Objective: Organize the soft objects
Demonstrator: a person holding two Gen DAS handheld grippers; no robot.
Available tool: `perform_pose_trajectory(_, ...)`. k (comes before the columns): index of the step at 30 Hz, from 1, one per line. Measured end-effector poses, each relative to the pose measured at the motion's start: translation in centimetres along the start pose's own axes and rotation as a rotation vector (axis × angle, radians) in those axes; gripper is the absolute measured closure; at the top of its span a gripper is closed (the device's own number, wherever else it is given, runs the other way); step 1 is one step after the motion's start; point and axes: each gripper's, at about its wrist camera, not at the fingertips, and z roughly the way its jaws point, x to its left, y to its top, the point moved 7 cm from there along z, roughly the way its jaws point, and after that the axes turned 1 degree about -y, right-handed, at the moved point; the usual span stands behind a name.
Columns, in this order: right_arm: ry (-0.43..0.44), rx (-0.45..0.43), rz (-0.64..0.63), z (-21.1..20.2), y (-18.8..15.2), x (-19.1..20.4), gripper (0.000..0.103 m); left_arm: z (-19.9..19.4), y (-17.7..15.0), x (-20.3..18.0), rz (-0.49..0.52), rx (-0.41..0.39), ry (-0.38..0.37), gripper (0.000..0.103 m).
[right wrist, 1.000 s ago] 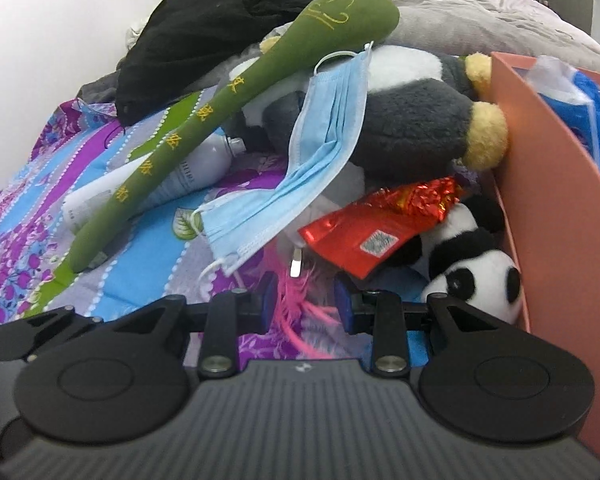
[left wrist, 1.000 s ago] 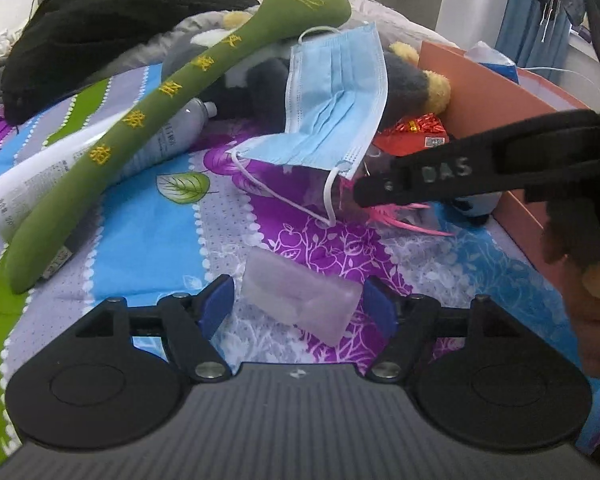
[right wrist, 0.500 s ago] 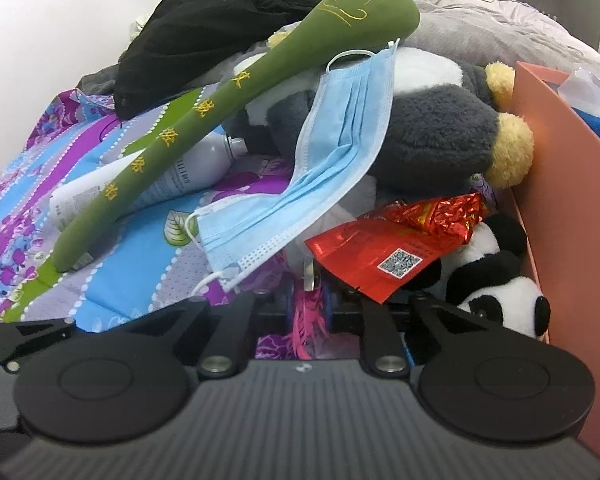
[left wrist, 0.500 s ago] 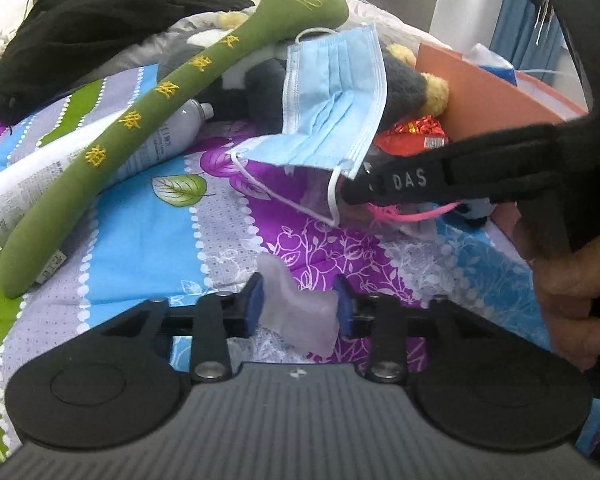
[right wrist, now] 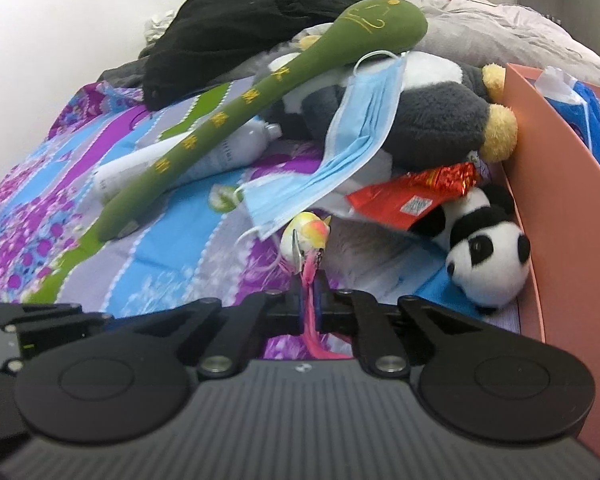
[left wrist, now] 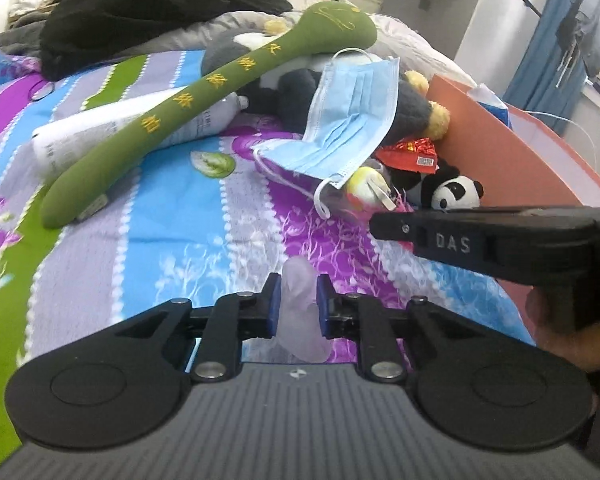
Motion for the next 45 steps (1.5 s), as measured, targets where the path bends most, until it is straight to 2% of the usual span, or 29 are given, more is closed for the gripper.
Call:
perform_pose_trajectory(7, -0.012, 0.029, -0.006, -2.9, -2.3, 0.5, 0.096, -1.8, -1.7, 0.6, -0.081, 0.013, -0.005, 0.081)
perform_pose_trajectory(10, -0.021, 0.065, 0.009, -4.0, -4.0, 0.3, 0.096, -2.0, -2.7, 0.4, -0.109, 0.029, -0.022, 0.077)
perform_pose_trajectory(12, -0.031, 0.091, 0.020, -4.7, -5.2, 0.0, 0.095, -2.0, -3.0, 0.4, -0.125, 0.038, -0.026, 0.060)
perform_pose_trajectory(16, -0.063, 0.128, 0.058, -5.7, -6.8, -0.8, 0.092, -2.3, -3.3, 0.4, -0.166, 0.036, -0.057, 0.047)
perform_pose_trajectory(18, -0.091, 0.152, 0.053, -5.8, -7.2, -1.0, 0.088, -2.6, -3.4, 0.6, -0.201, 0.031, -0.060, 0.047)
perform_pose_trajectory(22, -0.079, 0.137, 0.057, -6.3, -7.4, -1.3, 0.062, -2.8, -4.1, 1.2, -0.306, 0.048, -0.080, 0.047)
perform_pose_trajectory(32, -0.141, 0.115, 0.051, -4.4, -6.6, -1.9, 0.062, -3.3, -4.7, 1.4, -0.415, 0.077, -0.078, 0.049)
perform_pose_trajectory(35, -0.134, 0.109, 0.059, -4.3, -6.6, -2.1, 0.064, -3.3, -4.9, 1.3, -0.450, 0.097, -0.085, 0.057)
perform_pose_trajectory(36, -0.133, 0.105, 0.054, -4.4, -6.7, -2.1, 0.071, -3.3, -4.9, 1.2, -0.466, 0.109, -0.088, 0.062)
perform_pose_trajectory(39, -0.119, 0.102, 0.051, -4.6, -6.7, -2.0, 0.071, -3.1, -5.1, 0.7, -0.470, 0.144, -0.106, 0.071)
perform_pose_trajectory(45, -0.095, 0.084, 0.022, -5.8, -6.6, -1.6, 0.071, -2.3, -5.2, 0.1, -0.482, 0.165, -0.075, 0.074)
